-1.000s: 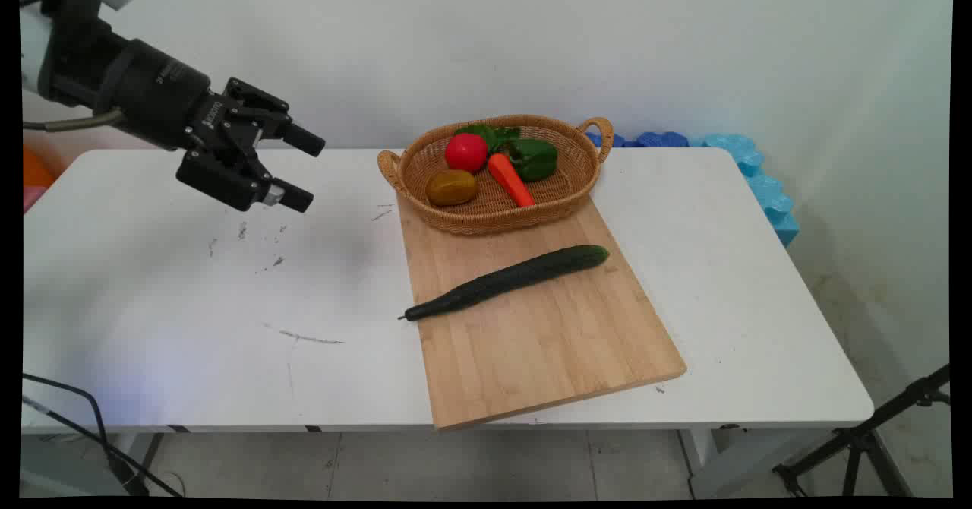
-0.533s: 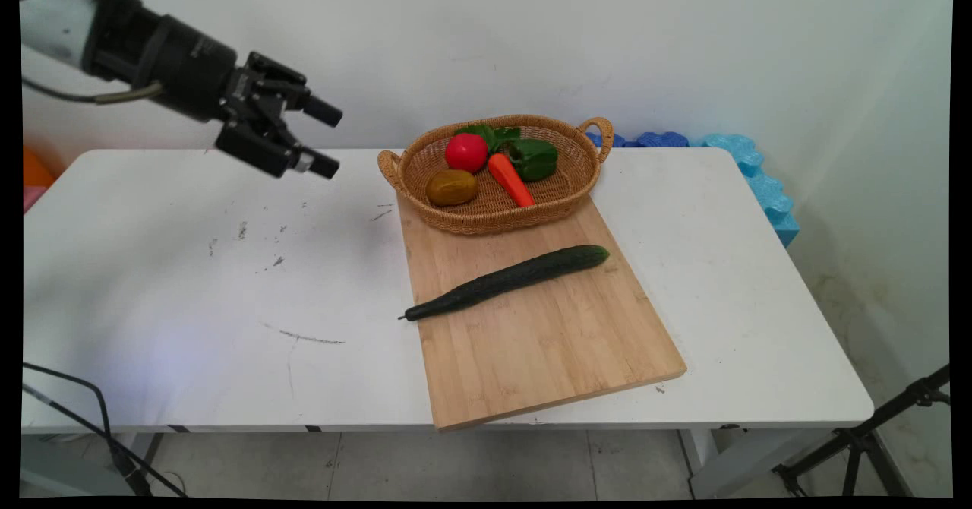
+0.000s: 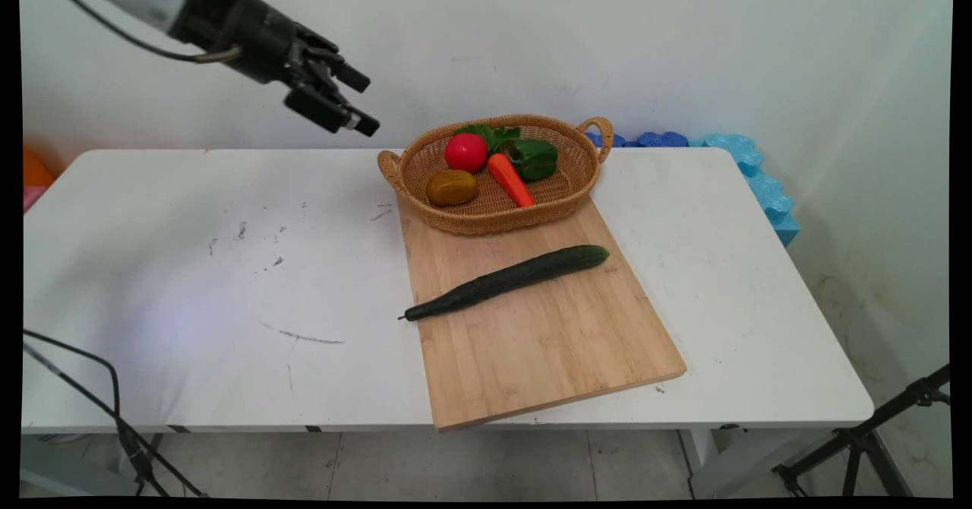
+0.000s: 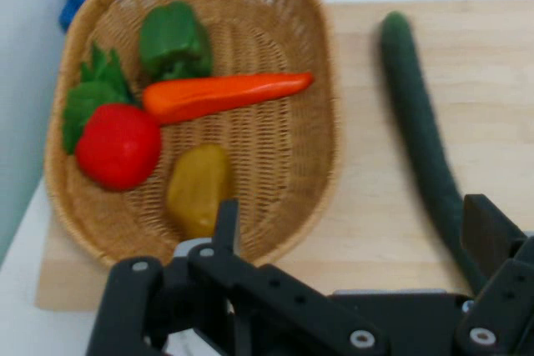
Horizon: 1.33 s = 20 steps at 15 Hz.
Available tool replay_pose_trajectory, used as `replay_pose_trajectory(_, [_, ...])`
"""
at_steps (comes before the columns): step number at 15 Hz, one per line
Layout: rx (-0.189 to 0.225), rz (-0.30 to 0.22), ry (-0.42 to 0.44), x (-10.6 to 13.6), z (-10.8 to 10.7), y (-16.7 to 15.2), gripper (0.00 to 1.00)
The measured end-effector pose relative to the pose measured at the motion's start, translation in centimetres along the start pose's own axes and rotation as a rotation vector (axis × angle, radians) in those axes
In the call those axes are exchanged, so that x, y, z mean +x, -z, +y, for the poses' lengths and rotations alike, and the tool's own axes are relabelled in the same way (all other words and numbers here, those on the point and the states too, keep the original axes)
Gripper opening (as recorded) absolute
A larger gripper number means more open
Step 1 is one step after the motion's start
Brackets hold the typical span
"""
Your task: Pick up the potato from the vegetable basket
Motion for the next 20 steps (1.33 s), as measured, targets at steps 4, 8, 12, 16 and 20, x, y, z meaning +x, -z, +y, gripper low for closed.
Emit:
replay_pose_trajectory(4, [0.037, -0.064, 0.015, 0.8, -2.5, -3.1, 1.0])
replay_pose_trajectory(8, [0.064, -0.147, 0.041, 1.0, -5.1, -7.3, 1.0])
replay_pose_trajectory(12, [0.067, -0.223, 0.076, 1.0, -7.6, -12.6, 1.0])
replay_pose_trajectory(16, [0.045, -0.272, 0.094, 0.9, -9.0, -17.1, 1.0])
replay_pose_trajectory(20, [0.014, -0.299, 0.1, 0.9, -9.9, -20.9, 1.0])
